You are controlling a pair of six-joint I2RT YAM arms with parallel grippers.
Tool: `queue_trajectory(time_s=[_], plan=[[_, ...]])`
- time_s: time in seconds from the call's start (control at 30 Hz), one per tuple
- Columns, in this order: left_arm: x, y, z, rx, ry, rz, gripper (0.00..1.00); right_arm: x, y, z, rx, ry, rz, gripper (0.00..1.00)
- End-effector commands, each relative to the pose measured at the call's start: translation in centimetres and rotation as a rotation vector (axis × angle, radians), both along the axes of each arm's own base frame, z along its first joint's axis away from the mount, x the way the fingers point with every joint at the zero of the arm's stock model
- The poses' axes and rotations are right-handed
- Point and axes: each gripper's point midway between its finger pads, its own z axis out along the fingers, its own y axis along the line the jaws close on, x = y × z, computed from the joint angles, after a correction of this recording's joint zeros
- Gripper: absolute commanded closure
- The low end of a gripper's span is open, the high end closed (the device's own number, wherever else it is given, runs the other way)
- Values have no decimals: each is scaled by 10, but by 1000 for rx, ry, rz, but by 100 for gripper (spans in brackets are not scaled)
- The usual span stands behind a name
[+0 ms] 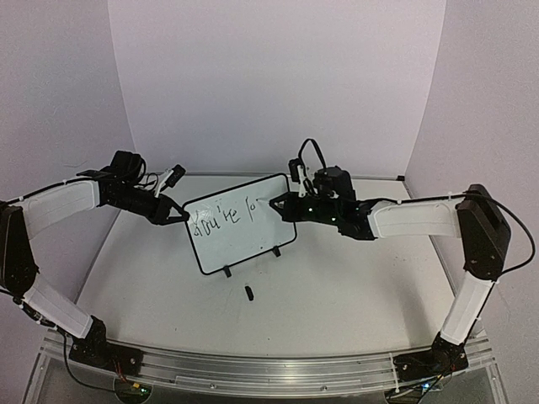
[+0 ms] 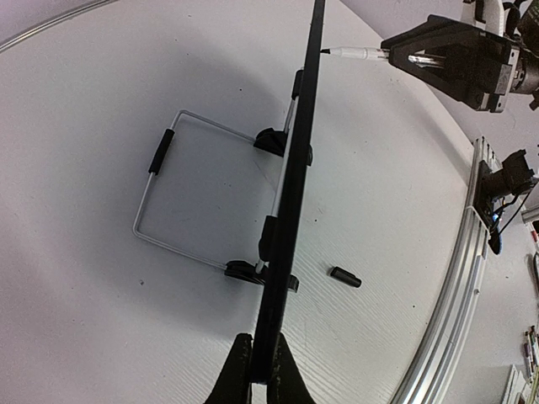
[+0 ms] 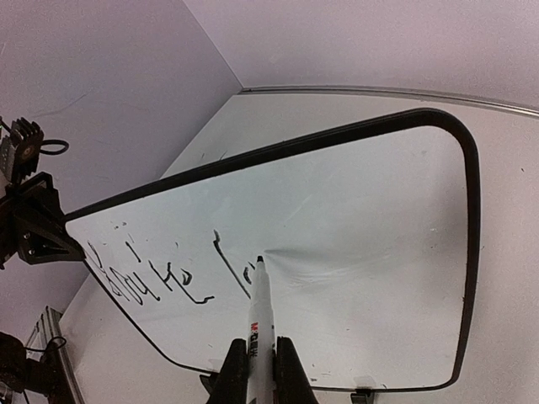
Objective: Write a sentence on the whiteboard
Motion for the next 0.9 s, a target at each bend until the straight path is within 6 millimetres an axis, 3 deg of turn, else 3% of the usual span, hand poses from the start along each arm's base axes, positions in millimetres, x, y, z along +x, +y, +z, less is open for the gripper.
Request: queue_trajectory(time_s=[0.0,0.5,0.63,0.87], plan=[[15,13,-6,89,-36,54,100,12,2,6,13,-31,-23,100],[15,13,-7,90,-36,54,100,2,-14,-26,-29,33,-59,100],[15,13,-6,90,-35,54,100,4,-15,-21,-27,19,-66,100],[15,13,-6,90,-36,54,100,10,-14,5,-8,-34,-78,100]])
